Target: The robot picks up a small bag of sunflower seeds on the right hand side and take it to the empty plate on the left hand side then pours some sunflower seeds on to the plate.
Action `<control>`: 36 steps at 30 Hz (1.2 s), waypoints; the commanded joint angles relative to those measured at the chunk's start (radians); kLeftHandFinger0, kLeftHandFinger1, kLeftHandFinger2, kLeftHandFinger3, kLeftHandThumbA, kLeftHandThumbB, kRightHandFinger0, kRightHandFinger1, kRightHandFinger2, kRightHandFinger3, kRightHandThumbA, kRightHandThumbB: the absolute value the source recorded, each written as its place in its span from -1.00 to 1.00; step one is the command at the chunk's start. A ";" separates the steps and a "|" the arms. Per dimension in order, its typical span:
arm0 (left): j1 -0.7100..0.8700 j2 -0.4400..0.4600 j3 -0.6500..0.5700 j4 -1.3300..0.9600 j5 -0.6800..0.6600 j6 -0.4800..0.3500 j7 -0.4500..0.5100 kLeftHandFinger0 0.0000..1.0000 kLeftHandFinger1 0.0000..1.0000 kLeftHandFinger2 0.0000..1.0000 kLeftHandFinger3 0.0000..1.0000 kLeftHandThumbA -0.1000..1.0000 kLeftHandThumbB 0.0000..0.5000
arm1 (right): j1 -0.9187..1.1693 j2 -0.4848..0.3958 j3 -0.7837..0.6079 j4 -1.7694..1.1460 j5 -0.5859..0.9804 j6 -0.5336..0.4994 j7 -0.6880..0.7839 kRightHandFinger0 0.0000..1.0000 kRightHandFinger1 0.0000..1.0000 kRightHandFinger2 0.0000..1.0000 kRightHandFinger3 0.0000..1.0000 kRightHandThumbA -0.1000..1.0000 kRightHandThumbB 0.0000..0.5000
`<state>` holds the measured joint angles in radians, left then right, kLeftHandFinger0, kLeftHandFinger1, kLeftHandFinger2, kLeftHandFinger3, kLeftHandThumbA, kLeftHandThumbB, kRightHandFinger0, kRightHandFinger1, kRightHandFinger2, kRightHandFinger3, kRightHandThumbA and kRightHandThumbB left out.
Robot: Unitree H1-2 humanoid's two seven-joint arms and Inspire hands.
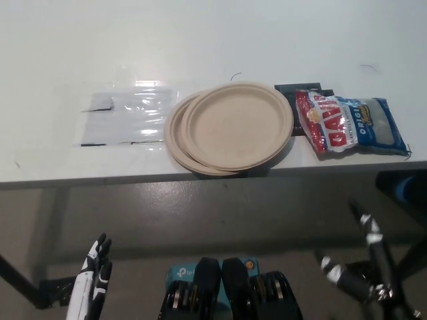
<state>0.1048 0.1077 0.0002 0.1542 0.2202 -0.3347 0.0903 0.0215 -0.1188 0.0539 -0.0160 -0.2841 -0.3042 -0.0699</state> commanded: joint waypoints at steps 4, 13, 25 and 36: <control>0.003 0.012 0.006 -0.009 0.018 -0.072 0.024 1.00 1.00 1.00 1.00 1.00 -0.56 | -0.231 -0.154 -0.039 -0.091 -0.278 0.152 0.011 1.00 1.00 1.00 1.00 0.17 0.22; 0.014 0.019 0.010 -0.014 0.022 -0.084 0.021 1.00 1.00 1.00 1.00 1.00 -0.62 | -0.409 -0.275 0.032 0.142 -0.376 0.210 0.012 1.00 1.00 1.00 1.00 1.00 0.60; 0.023 0.016 0.012 0.007 0.021 -0.107 0.020 1.00 1.00 1.00 1.00 1.00 -0.57 | -0.524 -0.335 0.100 0.280 -0.414 0.263 0.050 1.00 1.00 1.00 1.00 1.00 0.74; 0.031 0.019 0.007 -0.019 0.044 -0.079 0.014 1.00 1.00 1.00 1.00 1.00 -0.64 | -0.568 -0.338 0.095 0.280 -0.387 0.285 0.067 1.00 1.00 1.00 1.00 1.00 0.74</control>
<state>0.1252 0.1136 0.0046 0.1626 0.2494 -0.3885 0.0904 -0.4831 -0.4264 0.1599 0.2842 -0.6807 -0.0408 -0.0219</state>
